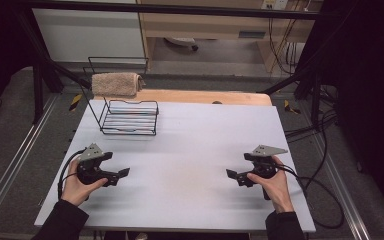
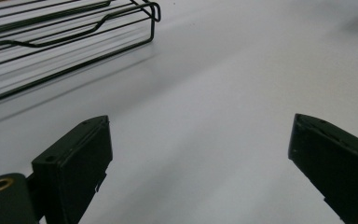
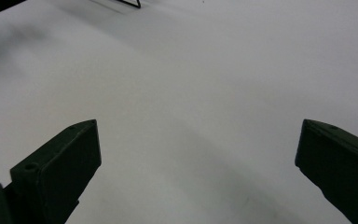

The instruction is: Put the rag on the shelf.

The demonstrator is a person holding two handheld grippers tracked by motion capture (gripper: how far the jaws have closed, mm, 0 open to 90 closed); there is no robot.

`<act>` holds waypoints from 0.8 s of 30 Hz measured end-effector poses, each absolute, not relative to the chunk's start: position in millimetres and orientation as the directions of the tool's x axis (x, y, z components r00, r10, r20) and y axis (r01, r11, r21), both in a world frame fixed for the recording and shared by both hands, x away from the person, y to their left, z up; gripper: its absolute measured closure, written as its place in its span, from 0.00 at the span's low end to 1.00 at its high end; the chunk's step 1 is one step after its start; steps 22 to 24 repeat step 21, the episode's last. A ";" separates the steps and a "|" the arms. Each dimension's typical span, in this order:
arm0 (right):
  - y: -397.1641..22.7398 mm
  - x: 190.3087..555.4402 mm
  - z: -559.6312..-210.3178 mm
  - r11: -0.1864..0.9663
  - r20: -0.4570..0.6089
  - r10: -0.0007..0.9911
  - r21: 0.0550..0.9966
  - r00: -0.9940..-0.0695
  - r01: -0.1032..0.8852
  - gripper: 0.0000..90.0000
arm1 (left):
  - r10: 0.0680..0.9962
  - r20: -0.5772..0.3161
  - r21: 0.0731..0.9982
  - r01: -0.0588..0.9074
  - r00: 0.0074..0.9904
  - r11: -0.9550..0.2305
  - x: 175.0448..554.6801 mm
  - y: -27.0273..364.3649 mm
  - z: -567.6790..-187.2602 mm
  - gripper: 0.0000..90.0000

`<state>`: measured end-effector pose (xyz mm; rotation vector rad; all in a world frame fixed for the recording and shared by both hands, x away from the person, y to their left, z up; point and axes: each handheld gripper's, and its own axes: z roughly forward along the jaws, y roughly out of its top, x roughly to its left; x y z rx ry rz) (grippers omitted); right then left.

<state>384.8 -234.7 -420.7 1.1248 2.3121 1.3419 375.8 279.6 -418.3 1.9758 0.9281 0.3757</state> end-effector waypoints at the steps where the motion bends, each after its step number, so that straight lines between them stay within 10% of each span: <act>1: -237.8 382.8 -423.9 0.283 0.164 0.721 0.818 -0.674 0.501 0.01 | 0.731 -0.090 0.824 0.463 0.676 -0.326 374.3 280.3 -420.0 0.07; 24: -264.6 363.7 -447.6 0.290 0.176 0.729 0.796 -0.661 0.532 0.01 | 0.723 -0.063 0.805 0.463 0.688 -0.371 363.2 283.1 -434.6 0.07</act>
